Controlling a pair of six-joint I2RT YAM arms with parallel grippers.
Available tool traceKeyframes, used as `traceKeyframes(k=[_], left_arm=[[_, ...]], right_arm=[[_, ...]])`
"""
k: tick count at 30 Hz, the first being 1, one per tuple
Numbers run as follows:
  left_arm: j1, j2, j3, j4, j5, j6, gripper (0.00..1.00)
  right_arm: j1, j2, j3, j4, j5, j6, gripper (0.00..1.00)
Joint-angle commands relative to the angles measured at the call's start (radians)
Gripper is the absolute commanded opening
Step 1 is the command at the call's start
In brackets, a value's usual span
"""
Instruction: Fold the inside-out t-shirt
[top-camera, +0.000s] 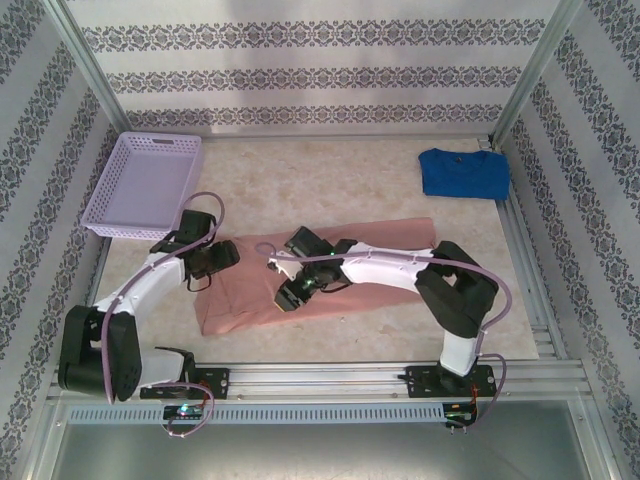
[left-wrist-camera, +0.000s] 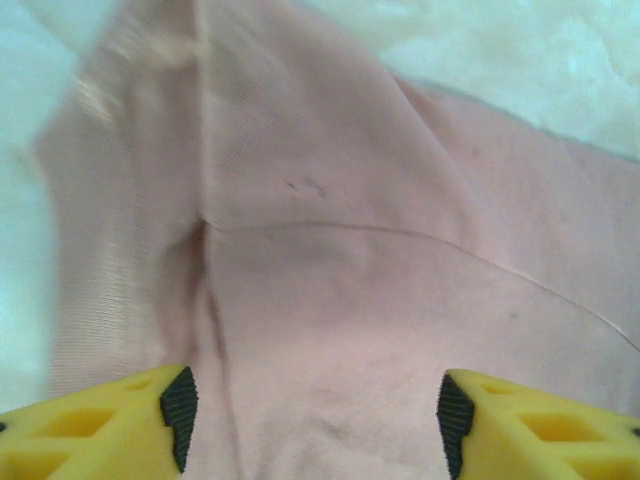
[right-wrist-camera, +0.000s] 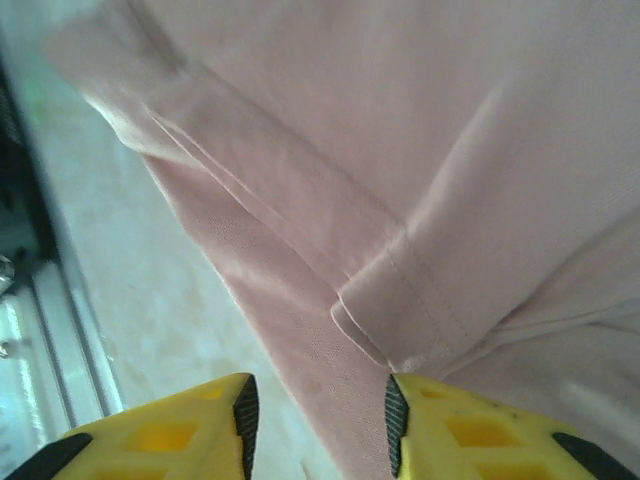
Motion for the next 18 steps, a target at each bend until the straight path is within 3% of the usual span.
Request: traceKeyframes(k=[1, 7, 13, 18], left_arm=[[0.041, -0.018, 0.017, -0.048, -0.097, 0.019, 0.73], [0.035, 0.064, 0.038, 0.007, 0.04, -0.008, 0.73], [0.027, 0.102, 0.069, -0.066, -0.112, 0.065, 0.78], [0.04, 0.06, 0.065, -0.09, -0.18, 0.08, 0.96]], right_arm=[[-0.05, -0.066, -0.015, 0.092, -0.029, 0.05, 0.46], [-0.136, -0.087, -0.081, 0.118, 0.072, 0.165, 0.48], [-0.219, -0.189, -0.183, 0.014, 0.129, 0.158, 0.49], [-0.231, -0.226, -0.2, -0.045, 0.147, 0.122, 0.56]])
